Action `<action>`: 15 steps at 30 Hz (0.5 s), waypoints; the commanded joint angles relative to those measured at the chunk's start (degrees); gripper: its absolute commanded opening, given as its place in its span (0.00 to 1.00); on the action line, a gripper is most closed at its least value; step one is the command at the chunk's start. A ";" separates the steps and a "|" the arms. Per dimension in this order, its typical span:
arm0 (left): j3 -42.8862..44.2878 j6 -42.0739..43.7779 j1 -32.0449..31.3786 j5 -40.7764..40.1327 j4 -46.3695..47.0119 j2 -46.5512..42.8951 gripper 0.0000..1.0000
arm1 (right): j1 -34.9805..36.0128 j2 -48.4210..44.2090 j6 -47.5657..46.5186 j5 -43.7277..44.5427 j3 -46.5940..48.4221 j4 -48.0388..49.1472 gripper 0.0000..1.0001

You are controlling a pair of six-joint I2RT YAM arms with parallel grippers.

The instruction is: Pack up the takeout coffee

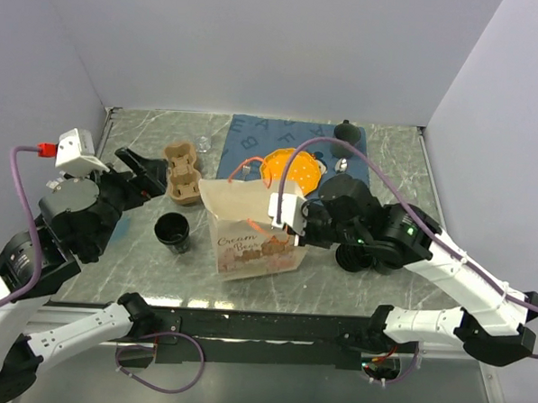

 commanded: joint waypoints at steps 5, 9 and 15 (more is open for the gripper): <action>-2.32 -3.52 0.35 0.20 -2.12 -0.49 0.97 | 1.97 0.57 -0.76 1.06 -2.82 2.95 0.00; -3.11 -2.99 0.26 -0.07 -1.60 -0.75 0.97 | 2.15 -0.83 -0.76 2.12 -5.97 4.27 0.00; -5.04 -3.07 0.26 0.90 -1.94 0.91 0.97 | 2.15 -2.94 -1.90 2.91 -9.85 6.03 0.00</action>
